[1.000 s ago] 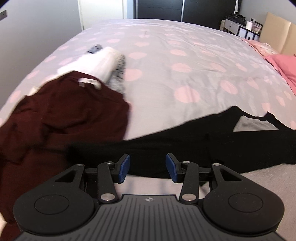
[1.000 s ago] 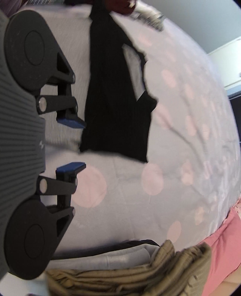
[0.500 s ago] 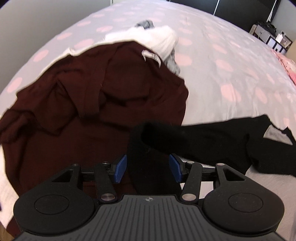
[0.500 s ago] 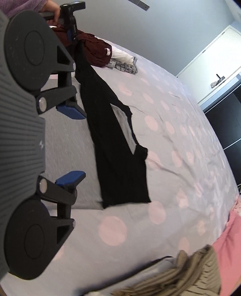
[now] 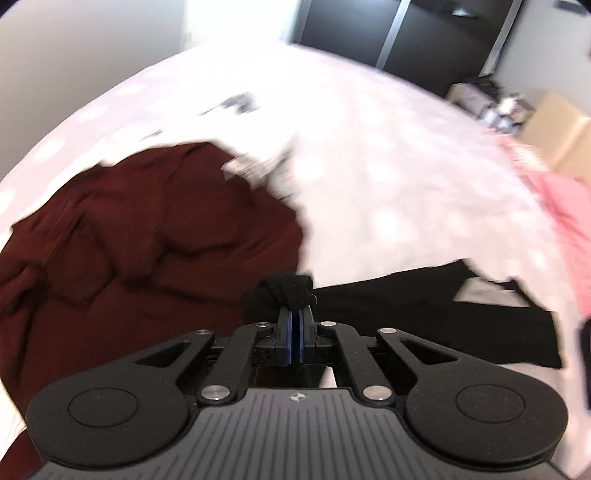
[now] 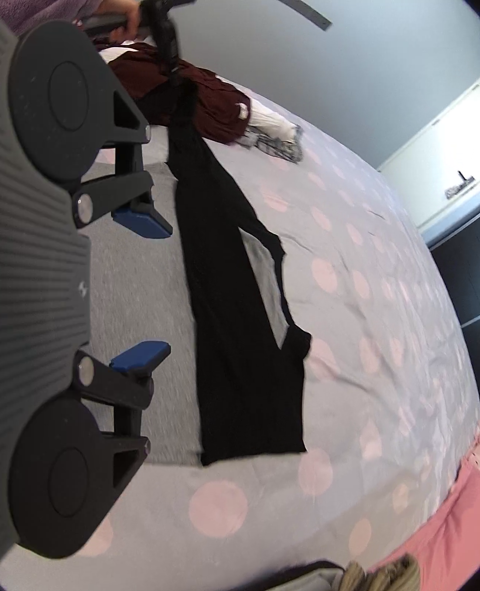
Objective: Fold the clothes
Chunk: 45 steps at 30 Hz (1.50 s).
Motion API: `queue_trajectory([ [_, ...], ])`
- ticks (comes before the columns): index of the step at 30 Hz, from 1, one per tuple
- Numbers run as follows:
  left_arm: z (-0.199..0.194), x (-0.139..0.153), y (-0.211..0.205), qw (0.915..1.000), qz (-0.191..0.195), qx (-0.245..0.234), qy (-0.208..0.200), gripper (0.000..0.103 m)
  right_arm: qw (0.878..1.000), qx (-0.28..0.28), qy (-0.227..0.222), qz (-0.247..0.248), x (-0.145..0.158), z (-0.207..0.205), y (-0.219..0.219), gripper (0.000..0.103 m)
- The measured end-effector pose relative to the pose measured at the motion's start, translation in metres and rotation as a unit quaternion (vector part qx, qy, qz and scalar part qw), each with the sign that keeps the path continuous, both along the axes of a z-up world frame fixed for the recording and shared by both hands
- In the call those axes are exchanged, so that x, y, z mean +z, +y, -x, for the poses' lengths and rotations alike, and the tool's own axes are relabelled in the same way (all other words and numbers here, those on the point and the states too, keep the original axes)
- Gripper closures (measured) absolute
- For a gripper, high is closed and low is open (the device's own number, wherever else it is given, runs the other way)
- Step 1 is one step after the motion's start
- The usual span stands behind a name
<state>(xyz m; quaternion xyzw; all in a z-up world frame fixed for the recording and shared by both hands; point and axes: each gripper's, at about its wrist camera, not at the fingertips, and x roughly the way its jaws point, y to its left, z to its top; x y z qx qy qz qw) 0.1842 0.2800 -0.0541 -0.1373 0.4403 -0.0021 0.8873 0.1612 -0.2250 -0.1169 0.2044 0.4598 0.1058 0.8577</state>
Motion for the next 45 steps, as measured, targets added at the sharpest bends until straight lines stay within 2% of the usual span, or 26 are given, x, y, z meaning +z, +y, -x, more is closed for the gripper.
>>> queue_trajectory([
  [4,0.001,0.029,-0.030,0.9981,0.028,-0.051,-0.023,0.101,1.000,0.014,0.012,0.002,-0.008,-0.009,0.014,0.038],
  [7,-0.005,0.036,-0.059,0.9936,0.055,-0.097,-0.016,0.101,1.000,0.021,0.016,0.000,-0.010,-0.016,0.023,0.038],
  [13,-0.018,0.033,-0.115,0.9737,0.140,-0.179,0.007,0.101,0.998,0.050,0.023,-0.004,-0.014,-0.031,0.046,0.038],
  [15,-0.023,0.027,-0.130,0.9676,0.156,-0.197,0.019,0.099,0.998,0.061,0.029,-0.004,-0.018,-0.036,0.055,0.038],
  [18,-0.030,0.018,-0.136,0.9710,0.148,-0.184,0.039,0.076,0.996,0.076,0.040,-0.002,-0.025,-0.042,0.068,0.038],
  [19,-0.032,0.015,-0.136,0.9726,0.143,-0.178,0.043,0.073,0.996,0.081,0.043,0.002,-0.027,-0.044,0.072,0.038],
  [23,-0.036,0.010,-0.127,0.9793,0.124,-0.150,0.055,0.073,0.993,0.107,0.052,0.027,-0.038,-0.047,0.088,0.038],
  [27,-0.035,0.006,-0.119,0.9858,0.075,-0.135,0.066,0.071,0.989,0.126,0.072,0.041,-0.052,-0.048,0.097,0.038],
  [30,-0.032,0.001,-0.113,0.9873,0.052,-0.131,0.074,0.071,0.983,0.158,0.062,0.071,-0.055,-0.040,0.110,0.041],
  [34,-0.030,-0.004,-0.110,0.9871,0.044,-0.130,0.082,0.071,0.960,0.244,0.016,0.139,-0.053,-0.021,0.145,0.042],
  [37,-0.030,-0.003,-0.112,0.9870,0.036,-0.133,0.082,0.071,0.945,0.288,0.002,0.154,-0.056,-0.013,0.165,0.043],
  [42,-0.030,0.000,-0.115,0.9874,0.036,-0.133,0.077,0.066,0.936,0.304,0.002,0.178,-0.072,-0.019,0.183,0.044],
  [45,-0.030,0.000,-0.114,0.9882,0.035,-0.127,0.078,0.065,0.936,0.302,0.021,0.181,-0.088,-0.025,0.186,0.051],
])
